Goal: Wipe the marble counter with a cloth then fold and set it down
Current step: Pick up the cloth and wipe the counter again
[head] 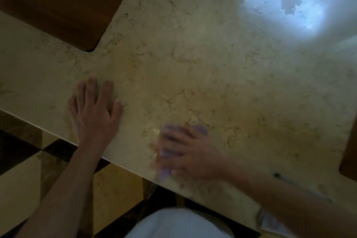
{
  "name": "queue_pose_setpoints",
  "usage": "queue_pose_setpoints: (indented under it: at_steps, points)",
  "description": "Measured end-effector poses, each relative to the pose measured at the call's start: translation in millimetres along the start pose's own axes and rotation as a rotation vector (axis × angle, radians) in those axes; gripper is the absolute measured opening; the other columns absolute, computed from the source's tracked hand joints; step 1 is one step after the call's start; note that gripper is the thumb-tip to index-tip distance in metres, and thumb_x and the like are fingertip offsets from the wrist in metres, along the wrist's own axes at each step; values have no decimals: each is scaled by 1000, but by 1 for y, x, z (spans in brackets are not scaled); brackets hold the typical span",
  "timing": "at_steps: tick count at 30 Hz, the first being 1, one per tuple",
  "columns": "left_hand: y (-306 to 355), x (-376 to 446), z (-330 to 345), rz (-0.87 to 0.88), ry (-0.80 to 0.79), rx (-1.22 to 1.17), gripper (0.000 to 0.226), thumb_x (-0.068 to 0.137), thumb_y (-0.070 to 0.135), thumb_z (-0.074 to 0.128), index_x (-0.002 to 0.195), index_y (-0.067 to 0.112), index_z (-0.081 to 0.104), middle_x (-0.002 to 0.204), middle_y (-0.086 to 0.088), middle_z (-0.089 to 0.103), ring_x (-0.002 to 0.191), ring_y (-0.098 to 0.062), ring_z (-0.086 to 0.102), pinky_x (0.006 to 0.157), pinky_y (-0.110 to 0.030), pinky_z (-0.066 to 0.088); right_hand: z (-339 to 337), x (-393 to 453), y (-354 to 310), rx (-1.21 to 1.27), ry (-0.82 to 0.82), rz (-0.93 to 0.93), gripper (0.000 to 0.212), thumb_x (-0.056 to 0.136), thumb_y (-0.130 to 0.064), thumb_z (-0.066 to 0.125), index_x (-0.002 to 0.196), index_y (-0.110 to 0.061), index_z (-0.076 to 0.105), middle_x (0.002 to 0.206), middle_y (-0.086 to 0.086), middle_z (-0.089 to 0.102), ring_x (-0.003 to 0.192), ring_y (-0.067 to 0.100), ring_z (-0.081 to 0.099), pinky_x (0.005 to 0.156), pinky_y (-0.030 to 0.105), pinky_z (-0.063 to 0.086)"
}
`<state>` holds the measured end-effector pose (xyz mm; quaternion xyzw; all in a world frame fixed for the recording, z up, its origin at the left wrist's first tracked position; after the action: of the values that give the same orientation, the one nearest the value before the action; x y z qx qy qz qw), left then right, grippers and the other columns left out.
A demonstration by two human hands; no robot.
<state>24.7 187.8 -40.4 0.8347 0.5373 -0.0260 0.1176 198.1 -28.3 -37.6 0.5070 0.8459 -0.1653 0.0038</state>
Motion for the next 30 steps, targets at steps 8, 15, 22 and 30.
queue_pose_setpoints:
  at_steps: [8, 15, 22, 30]
  points:
    - [78, -34, 11, 79, 33, -91, 53, 102, 38, 33, 152, 23, 27, 162, -14, 24, 150, -35, 17, 119, -55, 14, -74, -24, 251, 52, 234, 995, 51, 103, -56, 20, 153, -49, 21, 169, 7, 10, 155, 39, 1, 120, 64, 11]
    - [106, -44, 34, 152, -7, 52, 54, 102, 43, 22, 155, 30, 23, 165, -7, 20, 153, -30, 13, 120, -53, 14, 17, -73, -18, 103, 24, 100, 43, 106, -52, 28, 149, -48, 37, 166, -2, 26, 157, 30, 5, 122, 57, 14]
    - [113, -47, 30, 134, 12, 86, 54, 102, 40, 27, 154, 27, 26, 164, -8, 21, 153, -30, 13, 121, -53, 14, -56, -90, 255, -30, 145, 767, 58, 101, -56, 14, 155, -38, 26, 169, 7, 13, 155, 39, 4, 121, 61, 12]
    - [116, -47, 26, 121, 29, 60, 54, 101, 40, 28, 153, 27, 28, 164, -7, 22, 153, -28, 12, 121, -51, 13, 6, -64, 22, 10, 125, 179, 48, 102, -50, 33, 149, -43, 40, 165, 3, 26, 155, 38, 6, 120, 58, 10]
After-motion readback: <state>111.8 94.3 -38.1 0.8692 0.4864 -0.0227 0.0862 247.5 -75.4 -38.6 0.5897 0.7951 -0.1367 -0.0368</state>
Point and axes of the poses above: each hand's wrist, its own x-axis towards the middle knuckle, its own z-axis out of the palm, y = z × x, the point moved 3 cm from there along x, towards the middle knuckle
